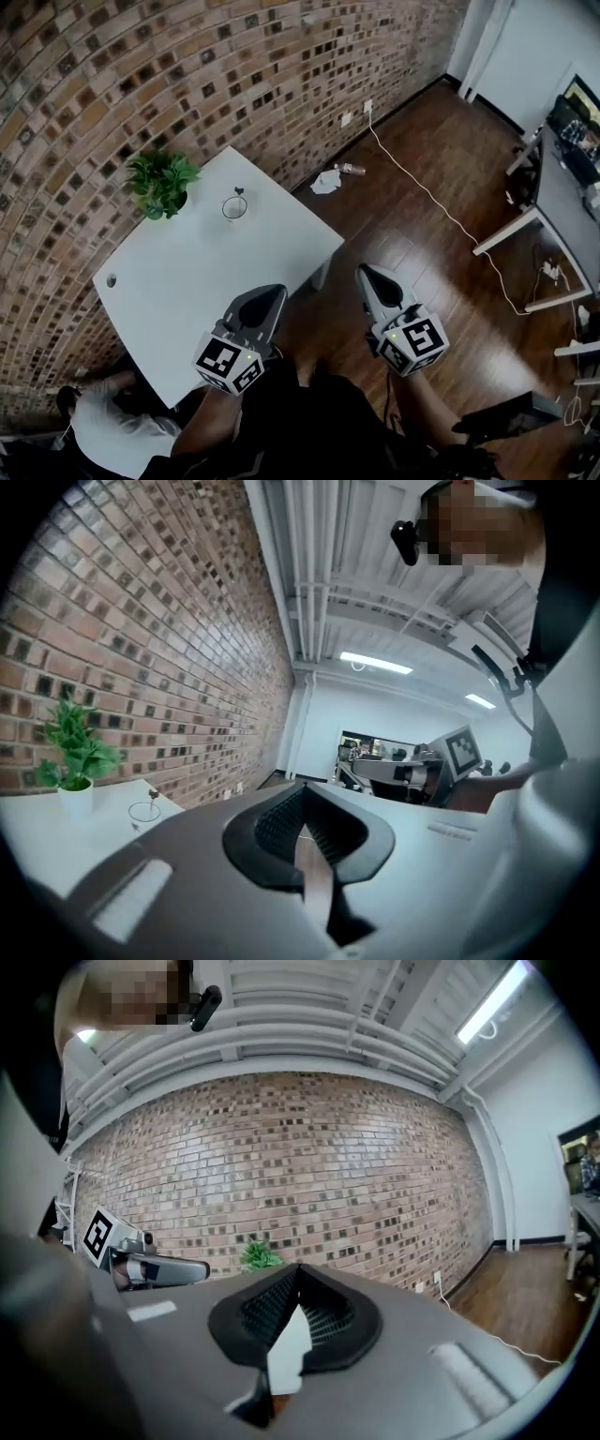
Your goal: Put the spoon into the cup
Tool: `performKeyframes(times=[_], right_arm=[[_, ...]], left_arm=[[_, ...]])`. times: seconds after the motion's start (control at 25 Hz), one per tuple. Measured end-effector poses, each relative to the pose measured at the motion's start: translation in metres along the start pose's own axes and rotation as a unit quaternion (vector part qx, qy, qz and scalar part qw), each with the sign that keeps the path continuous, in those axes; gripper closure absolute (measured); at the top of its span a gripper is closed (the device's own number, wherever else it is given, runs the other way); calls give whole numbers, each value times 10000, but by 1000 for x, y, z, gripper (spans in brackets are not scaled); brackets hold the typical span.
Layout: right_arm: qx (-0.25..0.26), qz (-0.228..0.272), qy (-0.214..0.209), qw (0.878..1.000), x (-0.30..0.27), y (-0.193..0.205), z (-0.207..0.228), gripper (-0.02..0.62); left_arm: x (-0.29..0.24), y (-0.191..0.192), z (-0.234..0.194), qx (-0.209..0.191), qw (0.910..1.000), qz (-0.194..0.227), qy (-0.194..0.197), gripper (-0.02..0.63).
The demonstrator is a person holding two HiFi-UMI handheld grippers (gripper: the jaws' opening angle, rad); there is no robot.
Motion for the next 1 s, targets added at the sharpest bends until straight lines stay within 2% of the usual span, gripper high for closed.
performKeyframes(times=[0.08, 0.2, 0.36, 0.44, 0.6, 0.76, 1.0], right_arm=[[-46, 30, 126, 9999, 22, -3, 3, 589], [-82, 107, 350, 9993, 49, -5, 0, 588], [-261, 315, 570, 9975, 82, -9, -20, 588], [-198, 264, 695, 9970, 98, -12, -35, 589], [0, 115, 851, 9963, 129, -13, -70, 589], [6, 44, 1055, 9944, 167, -17, -97, 589], [61, 161, 1592, 9871, 246, -20, -107, 589]], left_arm=[[2, 2, 23, -116, 9998, -50, 165, 603], [12, 4, 38, 31, 9999, 13, 124, 603], [35, 11, 53, 70, 9999, 61, 107, 603], [48, 14, 59, 31, 9998, 89, 184, 603], [72, 17, 77, -74, 9985, 89, 538, 603], [85, 31, 101, 6, 9954, 24, 958, 603], [85, 43, 155, 35, 9898, -61, 1423, 603]])
Point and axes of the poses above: the fingertips, and each gripper's own axes: x backward along the fingers, z to its right, y out of its underside, the point moved 7 cm from there along x, backward along the fingers, and after that the axes turned 7 degrees about x, right-handed, at the moved point
